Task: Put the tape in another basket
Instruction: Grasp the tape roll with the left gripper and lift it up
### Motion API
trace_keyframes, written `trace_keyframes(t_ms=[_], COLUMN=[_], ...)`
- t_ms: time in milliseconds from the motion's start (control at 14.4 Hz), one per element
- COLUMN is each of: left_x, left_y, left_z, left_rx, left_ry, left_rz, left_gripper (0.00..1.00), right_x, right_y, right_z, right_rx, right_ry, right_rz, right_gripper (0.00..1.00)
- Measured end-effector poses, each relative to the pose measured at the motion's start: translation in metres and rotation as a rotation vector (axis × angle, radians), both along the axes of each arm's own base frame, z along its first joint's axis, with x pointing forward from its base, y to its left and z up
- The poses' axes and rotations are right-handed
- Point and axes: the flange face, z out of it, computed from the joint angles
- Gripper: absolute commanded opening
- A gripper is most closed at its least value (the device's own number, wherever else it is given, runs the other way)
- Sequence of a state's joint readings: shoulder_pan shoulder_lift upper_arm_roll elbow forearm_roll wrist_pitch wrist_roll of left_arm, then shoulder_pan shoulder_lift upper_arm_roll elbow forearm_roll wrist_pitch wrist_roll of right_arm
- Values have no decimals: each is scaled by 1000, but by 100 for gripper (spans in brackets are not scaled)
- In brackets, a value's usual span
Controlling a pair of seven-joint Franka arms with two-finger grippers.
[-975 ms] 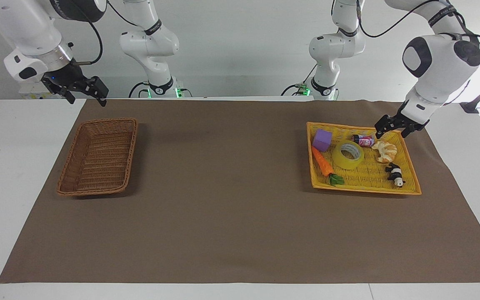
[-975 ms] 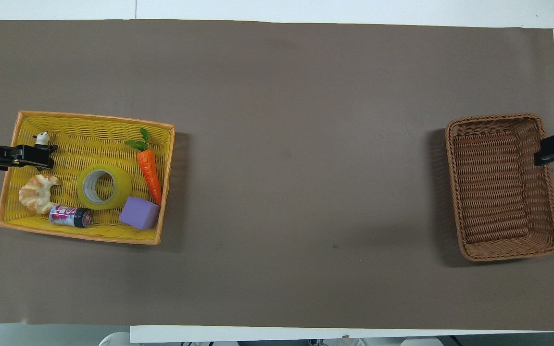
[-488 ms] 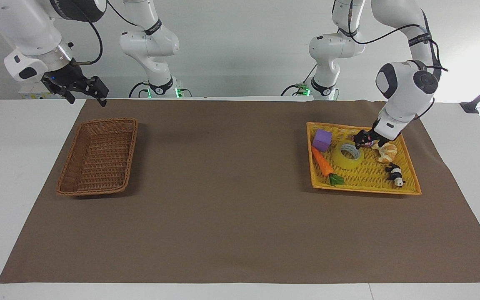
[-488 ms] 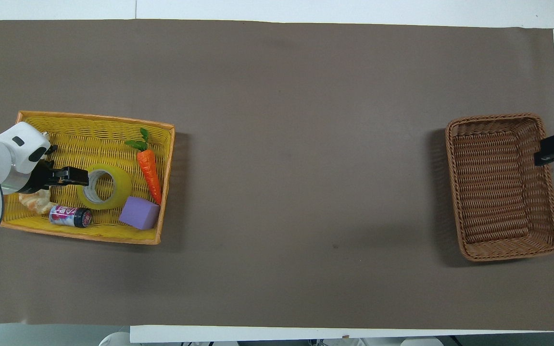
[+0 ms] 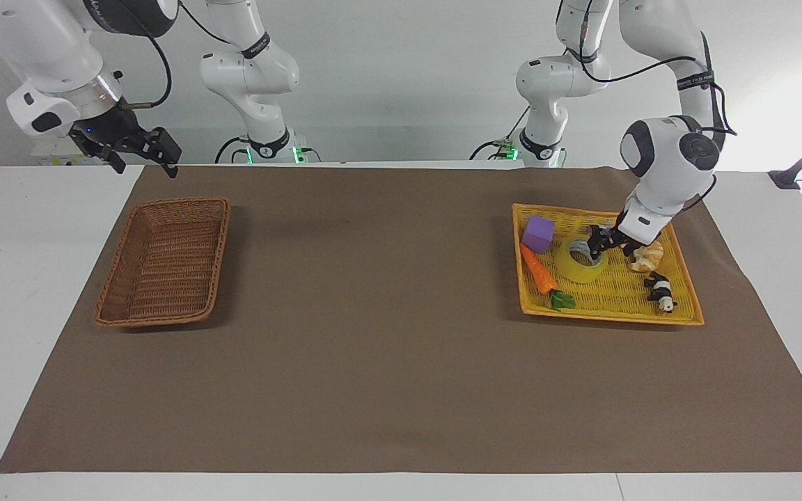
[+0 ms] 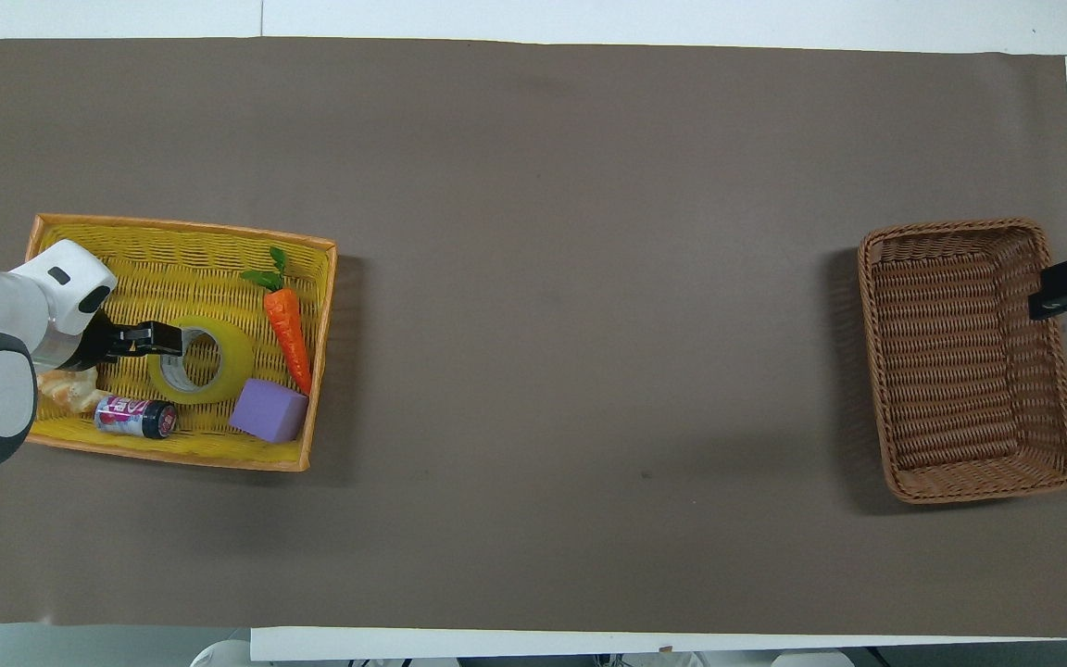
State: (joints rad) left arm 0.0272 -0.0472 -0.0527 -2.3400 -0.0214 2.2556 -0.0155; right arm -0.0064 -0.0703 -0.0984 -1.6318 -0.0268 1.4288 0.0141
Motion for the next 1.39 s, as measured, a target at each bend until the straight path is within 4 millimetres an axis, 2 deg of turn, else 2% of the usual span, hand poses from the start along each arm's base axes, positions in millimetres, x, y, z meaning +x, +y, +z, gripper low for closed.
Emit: trace_keyframes(t_ms=[418,766,1045,1115,1184,1254,1324,1393], left_x=[-10,-11,-11,-11,-11,-11,-11,-11], left_y=[1,1,1,0,0,0,0,0], left_z=[-20,-22,-42,-45,-47,-47,-47,-47], left_rx=[1,1,0,-1,-1,-1,-1,-1], left_ry=[17,7,26,30,32,33,33,32], left_rz=[3,4,3,3,2,2,2,3], left_gripper=[75,71,68,64,44,32,14,2], right_x=[0,0,0,0,0,0,0,0], right_y=[0,0,0,0,0,0,1,3], right_z=[0,0,0,0,0,0,0,0], right_rx=[0,0,0,0,0,0,0,0], right_ry=[0,0,0,0,0,0,0,0], right_rz=[0,0,0,0,0,0,2,5], right_gripper=[100,100,100,100,100,100,100,100])
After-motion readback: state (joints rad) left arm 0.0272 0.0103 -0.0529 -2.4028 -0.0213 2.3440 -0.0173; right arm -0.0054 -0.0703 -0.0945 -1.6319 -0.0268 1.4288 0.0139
